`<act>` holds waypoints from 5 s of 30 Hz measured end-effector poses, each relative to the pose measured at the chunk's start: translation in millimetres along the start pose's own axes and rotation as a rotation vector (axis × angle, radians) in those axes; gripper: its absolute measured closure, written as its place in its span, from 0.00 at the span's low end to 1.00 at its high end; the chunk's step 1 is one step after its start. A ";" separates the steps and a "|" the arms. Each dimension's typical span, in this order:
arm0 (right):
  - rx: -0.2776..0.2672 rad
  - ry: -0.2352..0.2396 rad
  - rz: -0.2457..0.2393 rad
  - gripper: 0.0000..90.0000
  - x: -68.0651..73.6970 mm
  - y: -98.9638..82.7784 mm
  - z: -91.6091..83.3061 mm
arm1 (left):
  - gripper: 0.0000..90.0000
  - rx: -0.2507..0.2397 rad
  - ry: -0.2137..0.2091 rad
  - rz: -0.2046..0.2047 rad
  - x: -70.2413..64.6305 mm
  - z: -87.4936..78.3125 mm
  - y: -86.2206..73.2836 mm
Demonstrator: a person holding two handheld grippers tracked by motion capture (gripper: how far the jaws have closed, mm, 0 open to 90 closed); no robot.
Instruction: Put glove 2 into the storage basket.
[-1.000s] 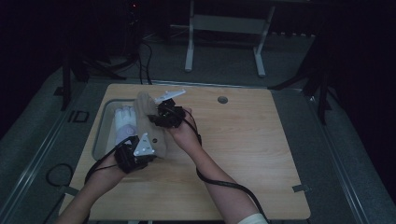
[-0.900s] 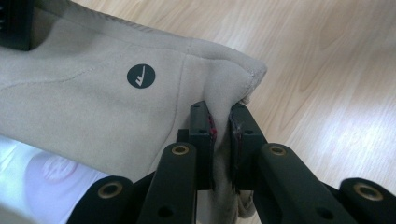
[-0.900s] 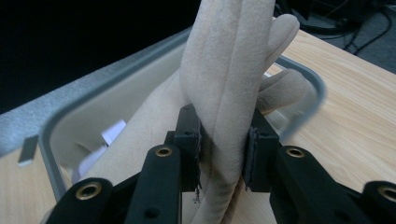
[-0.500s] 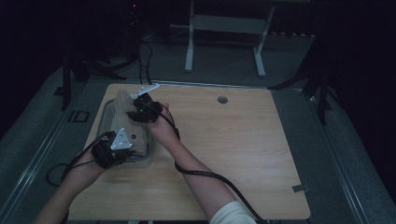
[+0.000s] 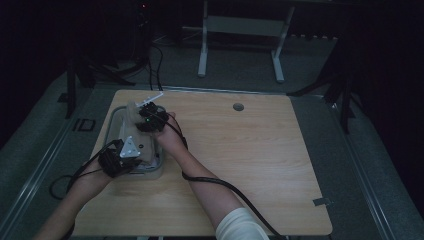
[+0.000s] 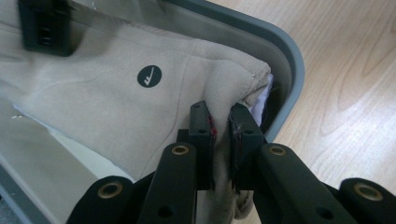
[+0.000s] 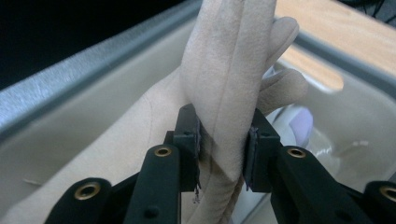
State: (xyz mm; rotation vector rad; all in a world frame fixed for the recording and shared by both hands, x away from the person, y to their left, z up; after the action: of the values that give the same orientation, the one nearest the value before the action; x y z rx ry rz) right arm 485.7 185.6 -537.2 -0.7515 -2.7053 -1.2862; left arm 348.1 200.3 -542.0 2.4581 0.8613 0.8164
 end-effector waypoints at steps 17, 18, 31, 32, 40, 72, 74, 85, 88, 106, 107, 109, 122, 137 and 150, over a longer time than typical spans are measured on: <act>0.054 0.025 0.045 0.73 -15.4 -11.9 16.8 | 0.91 0.035 -0.049 -0.009 0.2 23.1 -5.8; 0.057 0.024 0.046 0.70 -15.6 -11.6 16.1 | 0.91 0.033 -0.055 -0.014 -0.7 24.4 -5.9; 0.056 0.080 0.020 0.20 -7.6 -13.0 -7.1 | 0.26 -0.023 -0.031 -0.191 11.5 9.7 2.7; 0.049 0.075 0.016 0.21 -7.5 -11.8 -10.1 | 0.23 -0.029 -0.014 -0.209 13.8 8.2 4.4; 0.008 0.053 -0.011 0.19 -5.0 -11.4 -31.5 | 0.16 -0.177 -0.070 -0.306 6.5 -9.2 29.8; 0.008 -0.017 -0.052 0.21 -35.6 -105.8 -126.9 | 0.16 -0.290 -0.245 -0.259 -83.8 9.4 106.4; 0.007 -0.031 -0.058 0.21 -38.2 -114.8 -131.0 | 0.16 -0.289 -0.255 -0.261 -89.1 12.0 108.3; -0.003 -0.042 -0.053 0.20 -46.8 -160.2 -145.3 | 0.16 -0.302 -0.324 -0.251 -117.8 29.9 113.4; -0.010 -0.036 -0.042 0.20 -49.0 -172.1 -147.3 | 0.16 -0.305 -0.334 -0.247 -124.3 33.9 114.3; -0.009 -0.038 -0.079 0.18 -50.7 -228.9 -175.0 | 0.16 -0.299 -0.438 -0.185 -172.9 58.0 109.7; -0.014 -0.039 -0.080 0.18 -50.5 -232.0 -177.2 | 0.16 -0.296 -0.444 -0.177 -176.2 59.3 109.6; -0.014 -0.035 -0.079 0.17 -49.3 -237.2 -180.0 | 0.16 -0.299 -0.451 -0.157 -182.1 61.5 109.4; -0.049 -0.070 -0.099 0.16 -44.8 -274.1 -205.4 | 0.16 -0.304 -0.488 -0.076 -207.7 65.3 105.8; -0.072 -0.118 -0.071 0.16 -51.3 -304.9 -234.4 | 0.16 -0.289 -0.481 -0.052 -216.4 72.5 101.2; -0.101 -0.150 -0.037 0.15 -63.2 -318.8 -249.1 | 0.16 -0.338 -0.477 -0.060 -216.4 66.9 104.3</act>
State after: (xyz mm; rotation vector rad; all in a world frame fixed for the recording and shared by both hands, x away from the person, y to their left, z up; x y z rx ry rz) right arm 359.7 -195.4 -618.8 -0.8444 -2.8001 -1.4399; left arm 297.3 -31.2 -619.7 2.1749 0.5623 0.2963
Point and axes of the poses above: each handheld gripper's, and its own axes: z roughly forward along the jaws, y roughly out of its top, x roughly to its left, the point moved 10 cm from there along z, roughly forward along the jaws, and after that the axes turned 11 degrees about y, right-handed, at the moved point
